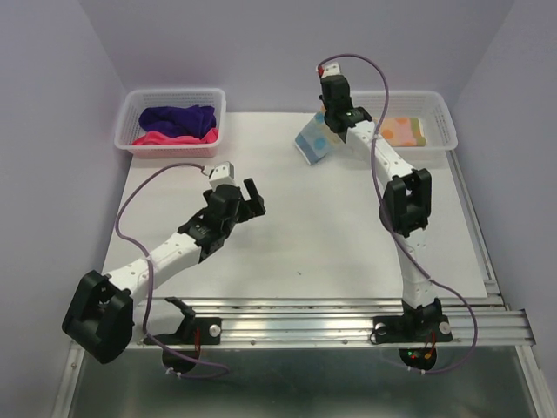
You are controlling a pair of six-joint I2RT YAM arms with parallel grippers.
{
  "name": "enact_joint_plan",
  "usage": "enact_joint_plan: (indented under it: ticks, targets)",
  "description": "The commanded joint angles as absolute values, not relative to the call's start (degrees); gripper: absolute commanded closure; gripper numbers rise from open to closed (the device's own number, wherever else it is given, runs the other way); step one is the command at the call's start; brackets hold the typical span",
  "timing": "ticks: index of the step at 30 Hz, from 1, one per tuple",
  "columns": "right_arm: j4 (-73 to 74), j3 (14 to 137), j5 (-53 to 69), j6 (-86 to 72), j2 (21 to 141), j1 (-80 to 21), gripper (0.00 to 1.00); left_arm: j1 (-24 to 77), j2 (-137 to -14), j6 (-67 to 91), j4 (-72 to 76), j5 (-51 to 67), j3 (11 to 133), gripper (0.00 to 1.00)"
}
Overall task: Fold and stack the towels
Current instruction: Neatly place the folded towel into the bin
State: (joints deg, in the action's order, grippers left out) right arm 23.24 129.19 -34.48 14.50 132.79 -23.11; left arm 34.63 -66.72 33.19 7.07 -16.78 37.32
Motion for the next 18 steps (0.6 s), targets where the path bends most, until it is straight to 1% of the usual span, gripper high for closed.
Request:
enact_joint_plan:
  ticks: [1, 18]
  targets:
    - [23.0, 135.7, -39.2, 18.0, 131.8, -20.7, 0.99, 34.4, -67.2, 31.2, 7.3, -18.5, 41.3, 0.01]
    - [23.3, 140.3, -37.2, 16.5, 126.7, -15.5, 0.99, 34.4, -69.7, 31.3, 7.3, -17.2, 42.9, 0.01]
